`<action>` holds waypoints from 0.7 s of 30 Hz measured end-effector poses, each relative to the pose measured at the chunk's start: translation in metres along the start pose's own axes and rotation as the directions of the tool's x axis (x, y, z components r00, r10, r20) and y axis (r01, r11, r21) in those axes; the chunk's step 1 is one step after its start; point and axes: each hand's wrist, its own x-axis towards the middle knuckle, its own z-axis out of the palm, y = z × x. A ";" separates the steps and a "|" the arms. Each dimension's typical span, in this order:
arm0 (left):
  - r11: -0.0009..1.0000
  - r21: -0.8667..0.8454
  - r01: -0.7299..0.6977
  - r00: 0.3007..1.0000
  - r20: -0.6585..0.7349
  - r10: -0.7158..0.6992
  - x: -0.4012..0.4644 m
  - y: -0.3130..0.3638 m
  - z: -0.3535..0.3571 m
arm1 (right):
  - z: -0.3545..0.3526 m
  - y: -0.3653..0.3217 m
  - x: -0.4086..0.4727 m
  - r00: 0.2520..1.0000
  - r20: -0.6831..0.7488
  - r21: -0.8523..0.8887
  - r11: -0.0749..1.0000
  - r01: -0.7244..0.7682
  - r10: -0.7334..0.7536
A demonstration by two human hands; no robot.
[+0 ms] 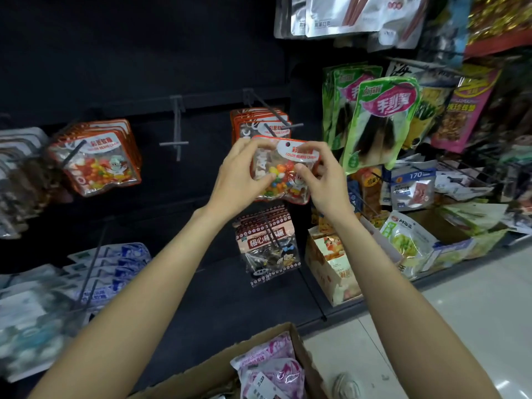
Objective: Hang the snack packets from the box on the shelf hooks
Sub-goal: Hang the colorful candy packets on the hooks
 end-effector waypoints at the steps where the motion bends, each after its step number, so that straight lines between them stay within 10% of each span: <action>1: 0.999 0.033 0.018 1.000 0.009 -0.018 0.002 -0.004 0.003 | 0.001 0.004 0.007 1.000 0.004 -0.087 0.996 0.030 -0.030; 21: 0.989 0.130 0.070 0.989 -0.137 -0.052 0.033 -0.055 0.024 | 0.020 0.035 0.050 0.986 0.163 -0.380 0.921 0.090 -0.029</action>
